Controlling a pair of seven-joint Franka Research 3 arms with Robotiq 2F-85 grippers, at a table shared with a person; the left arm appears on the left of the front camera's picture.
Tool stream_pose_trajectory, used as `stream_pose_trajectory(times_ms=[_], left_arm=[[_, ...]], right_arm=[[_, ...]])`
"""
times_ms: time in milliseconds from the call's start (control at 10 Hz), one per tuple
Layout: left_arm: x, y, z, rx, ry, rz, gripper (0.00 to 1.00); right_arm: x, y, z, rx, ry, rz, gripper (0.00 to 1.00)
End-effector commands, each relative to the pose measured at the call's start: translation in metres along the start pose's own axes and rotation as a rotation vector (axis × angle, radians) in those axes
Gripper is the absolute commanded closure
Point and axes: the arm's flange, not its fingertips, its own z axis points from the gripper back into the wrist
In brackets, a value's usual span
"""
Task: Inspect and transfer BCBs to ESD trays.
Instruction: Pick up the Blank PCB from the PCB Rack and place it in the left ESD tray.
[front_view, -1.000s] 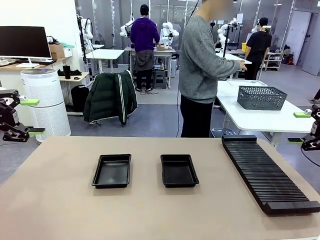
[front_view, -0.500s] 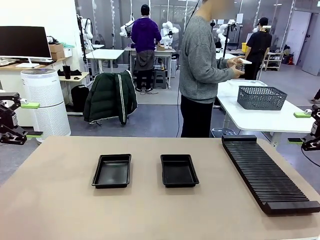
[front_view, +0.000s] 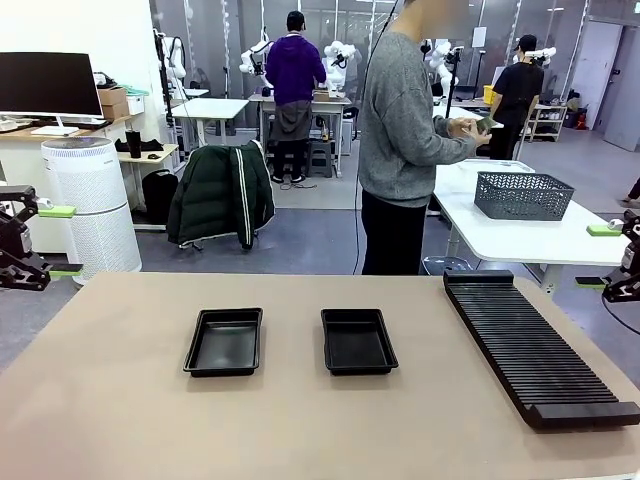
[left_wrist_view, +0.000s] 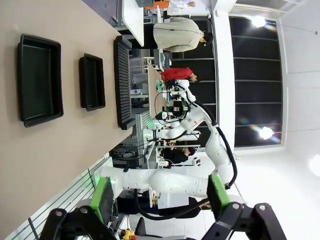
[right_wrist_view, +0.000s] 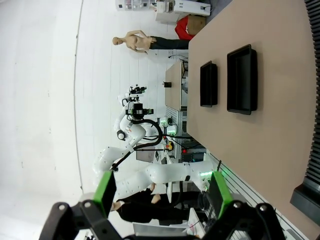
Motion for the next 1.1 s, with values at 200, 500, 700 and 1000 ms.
stream_pose_trajectory(times_ms=[200, 500, 700, 1000], left_arm=[[-0.0129, 0.0054, 0.0039, 0.005, -0.010, 0.007, 0.00], [-0.0165, 0.0064, 0.0038, -0.002, -0.022, 0.002, 0.00], [-0.0160, 0.0060, 0.0039, -0.001, -0.022, 0.001, 0.00], [-0.0127, 0.0030, 0.0032, 0.001, -0.019, 0.005, 0.00]], right_arm=[[0.0009, 0.0029, 0.0021, -0.008, -0.023, -0.008, 0.00], [0.0022, 0.0050, 0.0010, -0.011, -0.012, -0.002, 0.00], [0.0032, 0.0043, 0.0008, -0.008, -0.011, -0.002, 0.00], [0.0035, 0.0047, 0.0018, -0.004, -0.011, -0.004, 0.00]])
